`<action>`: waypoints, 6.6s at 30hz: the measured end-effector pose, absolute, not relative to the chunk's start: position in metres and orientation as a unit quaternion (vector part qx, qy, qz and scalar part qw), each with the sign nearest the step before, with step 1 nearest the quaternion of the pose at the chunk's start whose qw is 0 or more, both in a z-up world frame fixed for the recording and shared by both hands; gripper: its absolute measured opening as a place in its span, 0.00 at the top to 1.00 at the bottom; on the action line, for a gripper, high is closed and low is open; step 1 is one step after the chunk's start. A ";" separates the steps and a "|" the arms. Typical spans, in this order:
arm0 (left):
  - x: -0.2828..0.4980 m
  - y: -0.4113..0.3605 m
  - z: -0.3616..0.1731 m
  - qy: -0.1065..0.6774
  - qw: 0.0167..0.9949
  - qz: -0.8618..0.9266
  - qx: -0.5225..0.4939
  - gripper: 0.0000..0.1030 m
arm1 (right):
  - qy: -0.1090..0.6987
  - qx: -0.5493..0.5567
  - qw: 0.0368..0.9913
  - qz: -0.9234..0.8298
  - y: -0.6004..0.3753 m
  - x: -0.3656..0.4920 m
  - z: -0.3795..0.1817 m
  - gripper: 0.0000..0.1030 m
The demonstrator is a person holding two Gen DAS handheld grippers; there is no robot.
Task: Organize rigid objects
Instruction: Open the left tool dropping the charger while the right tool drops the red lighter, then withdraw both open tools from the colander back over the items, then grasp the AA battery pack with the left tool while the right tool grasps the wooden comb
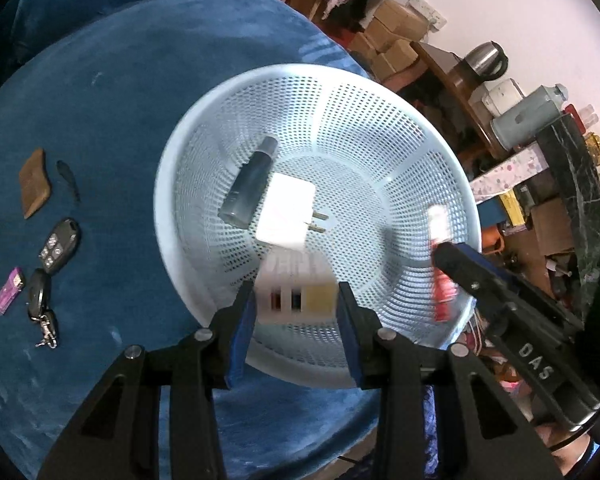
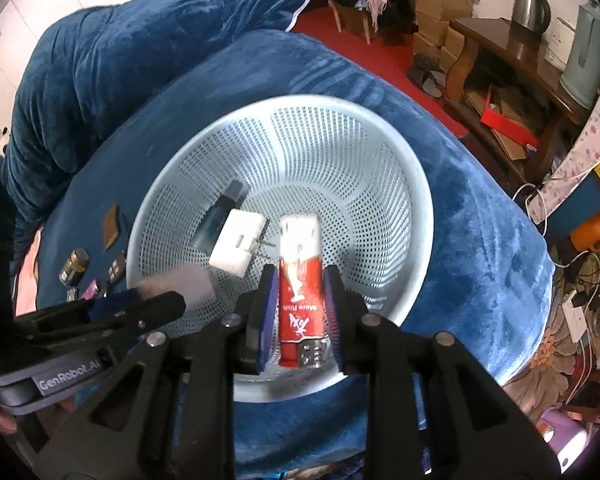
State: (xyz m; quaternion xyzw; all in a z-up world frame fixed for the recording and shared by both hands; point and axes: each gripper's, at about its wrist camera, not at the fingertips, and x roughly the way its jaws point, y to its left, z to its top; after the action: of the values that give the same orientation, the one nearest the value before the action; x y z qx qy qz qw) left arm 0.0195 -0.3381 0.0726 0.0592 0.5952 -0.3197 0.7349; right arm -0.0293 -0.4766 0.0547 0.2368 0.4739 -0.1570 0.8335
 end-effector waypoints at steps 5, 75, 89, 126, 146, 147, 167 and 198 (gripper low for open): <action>0.023 -0.325 0.080 0.595 0.738 -0.318 0.023 0.22 | 0.477 0.258 0.826 -0.155 -0.480 -0.028 0.055 0.66; 0.023 -0.269 0.103 0.566 0.771 -0.292 0.001 0.01 | 0.459 0.213 0.844 -0.180 -0.445 -0.037 0.078 0.00; 0.033 -0.232 0.104 0.565 0.779 -0.271 -0.017 0.01 | 0.467 0.188 0.848 -0.164 -0.421 -0.022 0.084 0.00; 0.070 -0.053 0.065 0.572 0.801 -0.139 -0.109 0.01 | 0.511 0.107 0.850 -0.061 -0.295 0.055 0.060 0.00; 0.119 0.052 0.001 0.576 0.808 -0.046 -0.113 0.01 | 0.541 0.070 0.838 -0.001 -0.235 0.104 0.028 0.00; 0.123 0.051 -0.003 0.578 0.807 -0.046 -0.108 0.02 | 0.544 0.070 0.836 0.001 -0.234 0.107 0.025 0.00; 0.157 0.045 -0.036 0.597 0.798 -0.040 -0.068 0.44 | 0.571 0.061 0.819 0.005 -0.226 0.169 -0.017 0.00; 0.156 0.061 -0.038 0.601 0.785 -0.047 -0.139 0.44 | 0.585 0.012 0.808 0.069 -0.181 0.233 -0.036 0.51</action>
State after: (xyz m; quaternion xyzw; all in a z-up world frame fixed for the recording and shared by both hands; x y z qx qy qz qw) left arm 0.1562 0.0610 -0.0377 -0.1391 0.6013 -0.0472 0.7854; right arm 0.2333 -0.1809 -0.0356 0.0118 0.5853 0.0687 0.8078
